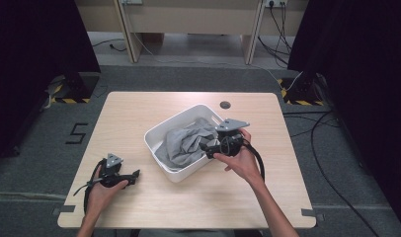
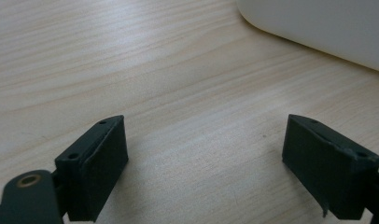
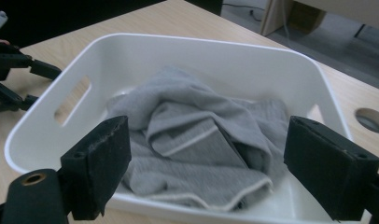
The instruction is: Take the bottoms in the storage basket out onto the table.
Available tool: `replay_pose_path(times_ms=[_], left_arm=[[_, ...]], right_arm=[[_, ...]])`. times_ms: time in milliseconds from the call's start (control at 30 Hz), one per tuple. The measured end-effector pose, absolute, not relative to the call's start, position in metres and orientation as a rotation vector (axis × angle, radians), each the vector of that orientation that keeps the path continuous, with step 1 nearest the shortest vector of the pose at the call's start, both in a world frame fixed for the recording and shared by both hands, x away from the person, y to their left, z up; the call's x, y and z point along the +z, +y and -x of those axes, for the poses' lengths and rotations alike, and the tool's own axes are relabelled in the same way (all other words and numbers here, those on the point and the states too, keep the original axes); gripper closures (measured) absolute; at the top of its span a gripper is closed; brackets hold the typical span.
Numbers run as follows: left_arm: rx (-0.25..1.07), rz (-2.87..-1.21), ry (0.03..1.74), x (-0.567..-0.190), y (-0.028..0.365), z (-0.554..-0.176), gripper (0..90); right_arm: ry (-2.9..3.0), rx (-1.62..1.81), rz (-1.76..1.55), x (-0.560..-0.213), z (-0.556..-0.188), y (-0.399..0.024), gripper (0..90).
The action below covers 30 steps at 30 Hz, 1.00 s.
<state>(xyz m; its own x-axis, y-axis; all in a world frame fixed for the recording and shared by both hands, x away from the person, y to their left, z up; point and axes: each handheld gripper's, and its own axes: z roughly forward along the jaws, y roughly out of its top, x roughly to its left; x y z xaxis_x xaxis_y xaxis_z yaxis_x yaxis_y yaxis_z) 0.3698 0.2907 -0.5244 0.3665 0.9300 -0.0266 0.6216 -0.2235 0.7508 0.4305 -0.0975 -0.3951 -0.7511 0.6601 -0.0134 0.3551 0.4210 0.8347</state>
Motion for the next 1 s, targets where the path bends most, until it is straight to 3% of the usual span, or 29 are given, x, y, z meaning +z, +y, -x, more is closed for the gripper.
replay_pose_path(times_ms=[567,1000], left_arm=[[0.574,-1.947,1.343,-0.524,0.291,-0.370,12.9],[0.573,-1.948,1.342,-0.524,0.291,-0.370,12.9]], right_arm=[[2.448,1.181,-0.787,-0.389,-0.475,-0.034,15.6],[2.576,1.094,-0.773,-0.421,-0.505,-0.003,15.6]])
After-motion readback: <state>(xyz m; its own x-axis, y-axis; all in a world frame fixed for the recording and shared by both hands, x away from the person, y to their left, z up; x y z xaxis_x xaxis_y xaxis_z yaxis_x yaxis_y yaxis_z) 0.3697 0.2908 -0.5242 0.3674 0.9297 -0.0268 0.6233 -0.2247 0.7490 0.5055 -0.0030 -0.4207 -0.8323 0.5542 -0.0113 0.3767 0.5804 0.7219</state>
